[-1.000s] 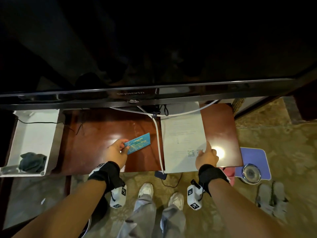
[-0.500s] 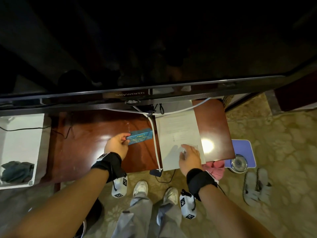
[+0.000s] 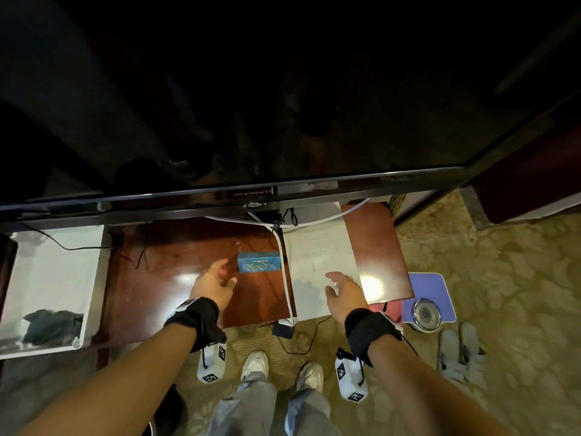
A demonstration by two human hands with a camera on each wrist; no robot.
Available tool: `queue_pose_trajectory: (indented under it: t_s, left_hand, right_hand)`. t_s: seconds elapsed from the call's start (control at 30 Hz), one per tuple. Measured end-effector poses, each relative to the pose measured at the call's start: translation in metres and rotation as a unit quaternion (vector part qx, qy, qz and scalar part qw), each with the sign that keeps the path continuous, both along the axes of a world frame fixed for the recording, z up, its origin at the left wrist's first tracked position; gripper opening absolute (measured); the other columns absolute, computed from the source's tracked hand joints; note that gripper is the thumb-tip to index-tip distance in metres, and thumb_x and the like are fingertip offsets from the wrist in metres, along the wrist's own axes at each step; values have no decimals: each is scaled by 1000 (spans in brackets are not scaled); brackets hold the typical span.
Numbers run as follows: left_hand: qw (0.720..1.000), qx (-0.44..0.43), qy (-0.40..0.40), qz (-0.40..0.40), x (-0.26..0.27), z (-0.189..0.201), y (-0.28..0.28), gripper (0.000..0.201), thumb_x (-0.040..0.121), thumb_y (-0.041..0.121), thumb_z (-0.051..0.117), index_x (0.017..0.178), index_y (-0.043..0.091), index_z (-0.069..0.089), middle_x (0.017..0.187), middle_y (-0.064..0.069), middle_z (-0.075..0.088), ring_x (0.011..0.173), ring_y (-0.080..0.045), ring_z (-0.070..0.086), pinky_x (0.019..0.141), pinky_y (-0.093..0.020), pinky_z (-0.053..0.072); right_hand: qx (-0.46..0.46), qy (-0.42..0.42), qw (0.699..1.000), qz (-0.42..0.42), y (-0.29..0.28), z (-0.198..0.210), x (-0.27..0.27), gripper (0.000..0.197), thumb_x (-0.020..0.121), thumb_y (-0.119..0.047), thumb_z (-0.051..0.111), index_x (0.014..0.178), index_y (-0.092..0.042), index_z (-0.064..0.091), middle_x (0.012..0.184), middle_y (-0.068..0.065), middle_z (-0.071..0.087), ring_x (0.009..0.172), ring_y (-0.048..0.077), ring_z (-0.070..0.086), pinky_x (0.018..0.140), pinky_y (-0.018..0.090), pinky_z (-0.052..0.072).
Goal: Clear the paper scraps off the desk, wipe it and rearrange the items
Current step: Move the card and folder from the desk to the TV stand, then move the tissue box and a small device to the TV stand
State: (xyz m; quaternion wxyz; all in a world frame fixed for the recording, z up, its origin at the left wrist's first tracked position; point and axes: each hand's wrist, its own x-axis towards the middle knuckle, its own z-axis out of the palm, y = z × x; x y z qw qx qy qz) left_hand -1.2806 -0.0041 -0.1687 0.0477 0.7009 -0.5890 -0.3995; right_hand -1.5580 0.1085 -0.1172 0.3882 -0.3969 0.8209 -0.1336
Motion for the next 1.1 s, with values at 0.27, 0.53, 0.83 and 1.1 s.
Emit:
queue_pose_trajectory:
  t_s: [0.27,0.53,0.83,1.1]
  left_hand:
    - [988,-33,-108,-106,14,73,34,54,81,58,42,132,39,47,116,3,66,115,-24,56,98,-43,46]
    - [974,-115,-184,-65,42,187,117,40,95,46,48,134,34,50,136,0,51,126,-27,45,102,-44,38]
    - [949,-145,-280,22,161,258,222,43,97,51,39,134,30,49,135,0,52,127,-29,44,101,-46,38]
    - [936,-119,-304,133,305,277,316,43,96,52,38,132,32,50,133,0,52,125,-28,44,99,-45,38]
  right_hand:
    - [-76,-2,996,49,-6,82,8,29,97,-15,53,125,-18,60,124,7,61,110,23,59,97,30,47]
    - [-116,38,971,205,11,141,50,29,94,-23,57,123,-23,59,123,4,62,109,22,60,94,29,48]
    - [-197,186,834,480,38,212,210,38,92,-40,51,129,-30,51,128,1,57,117,26,54,97,41,46]
    - [-226,204,760,574,84,245,359,40,90,-39,48,128,-29,53,129,0,57,119,26,52,95,40,42]
